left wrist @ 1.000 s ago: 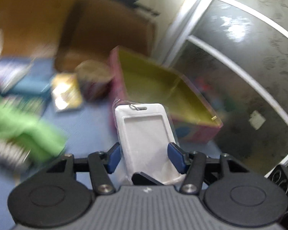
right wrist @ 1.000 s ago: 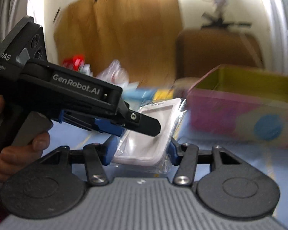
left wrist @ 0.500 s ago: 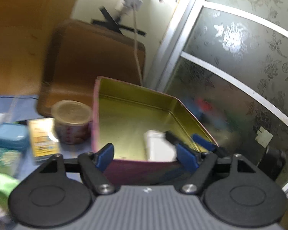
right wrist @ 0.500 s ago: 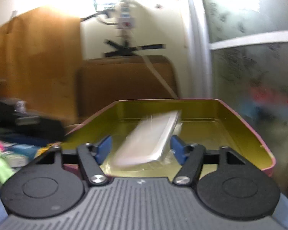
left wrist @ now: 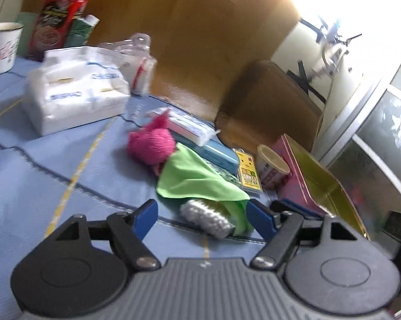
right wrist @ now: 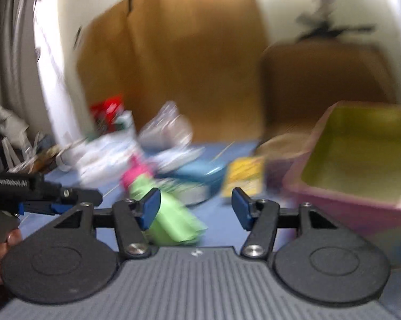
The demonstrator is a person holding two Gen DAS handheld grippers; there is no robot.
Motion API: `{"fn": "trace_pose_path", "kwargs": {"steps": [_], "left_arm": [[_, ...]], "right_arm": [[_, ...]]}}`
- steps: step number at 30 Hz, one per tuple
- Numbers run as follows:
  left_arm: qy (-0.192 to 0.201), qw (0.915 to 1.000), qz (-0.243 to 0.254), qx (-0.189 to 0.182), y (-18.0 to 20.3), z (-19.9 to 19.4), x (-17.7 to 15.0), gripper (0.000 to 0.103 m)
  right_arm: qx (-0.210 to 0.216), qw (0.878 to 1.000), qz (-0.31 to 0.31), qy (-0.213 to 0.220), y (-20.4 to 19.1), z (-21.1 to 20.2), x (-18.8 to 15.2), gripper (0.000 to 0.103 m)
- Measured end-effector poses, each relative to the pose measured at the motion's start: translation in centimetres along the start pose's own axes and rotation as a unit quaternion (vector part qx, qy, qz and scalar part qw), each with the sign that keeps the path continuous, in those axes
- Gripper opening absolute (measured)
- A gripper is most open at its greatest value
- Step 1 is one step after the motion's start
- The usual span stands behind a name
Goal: Organize soft objects
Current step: 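Grasp the light green cloth with the left tool, then lower the green cloth into the pink tin and release it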
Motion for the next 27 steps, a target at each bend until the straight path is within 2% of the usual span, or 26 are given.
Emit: {"fn": "trace_pose_path", "kwargs": {"steps": [3,5,6,8,11,15,16,17,18,20,22,24,27], "left_arm": [[0.006,1.0,0.001,-0.006,-0.3,-0.7,0.2,0.075],[0.005,0.9998,0.003,-0.017,-0.1,-1.0,0.0,0.075],[0.003,0.9997,0.005,-0.023,-0.1,-0.9,0.0,0.075],[-0.001,0.9992,0.01,-0.039,0.1,-1.2,-0.1,0.077],[-0.013,0.9972,0.018,-0.071,1.1,-0.6,-0.5,0.077],[-0.052,0.9911,0.039,-0.116,3.0,1.0,-1.8,0.075],[-0.063,0.9894,0.046,-0.122,3.5,1.5,-2.3,0.067],[-0.075,0.9876,0.053,-0.127,4.0,2.1,-2.8,0.054],[-0.09,0.9855,0.06,-0.131,4.5,2.6,-3.3,0.048],[-0.118,0.982,0.063,-0.133,5.1,3.8,-4.2,0.027],[-0.133,0.9796,0.049,-0.143,5.1,4.5,-4.8,0.019],[-0.132,0.9795,0.046,-0.146,5.3,4.6,-4.9,0.017],[-0.122,0.9785,0.053,-0.158,6.4,4.6,-4.1,0.017]], "right_arm": [[-0.006,0.999,-0.015,-0.033,-1.8,3.0,-0.9,0.059],[-0.019,0.998,-0.022,-0.056,-2.2,4.3,-1.4,0.031],[-0.026,0.997,-0.02,-0.062,-2.2,4.5,-1.7,0.008],[-0.018,0.998,-0.013,-0.051,-2.4,3.2,-1.8,0.008],[0.001,0.999,-0.039,-0.029,-3.6,-0.1,-2.4,0.008],[0.046,0.996,-0.059,-0.04,-4.5,-4.3,-4.2,0.008],[0.05,0.996,-0.065,-0.043,-4.5,-5.0,-4.7,0.008],[0.053,0.995,-0.073,-0.047,-4.6,-5.3,-5.3,0.008],[0.054,0.994,-0.082,-0.052,-4.7,-5.5,-6.0,0.008],[0.049,0.993,-0.095,-0.056,-4.6,-5.5,-6.9,0.009],[0.05,0.992,-0.095,-0.066,-4.3,-5.0,-7.7,0.009],[0.054,0.992,-0.087,-0.07,-3.8,-4.8,-7.9,0.009],[0.051,0.994,-0.087,-0.05,-3.5,-5.2,-7.7,0.008]]}}
Point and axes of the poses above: each gripper's, at about its wrist camera, not at the fingertips, and z roughly the way its jaws point, y to its right, x to its top, the point moved 3 cm from there along z, roughly the way its jaws point, and after that the axes turned 11 degrees about z, right-handed, at the moved point
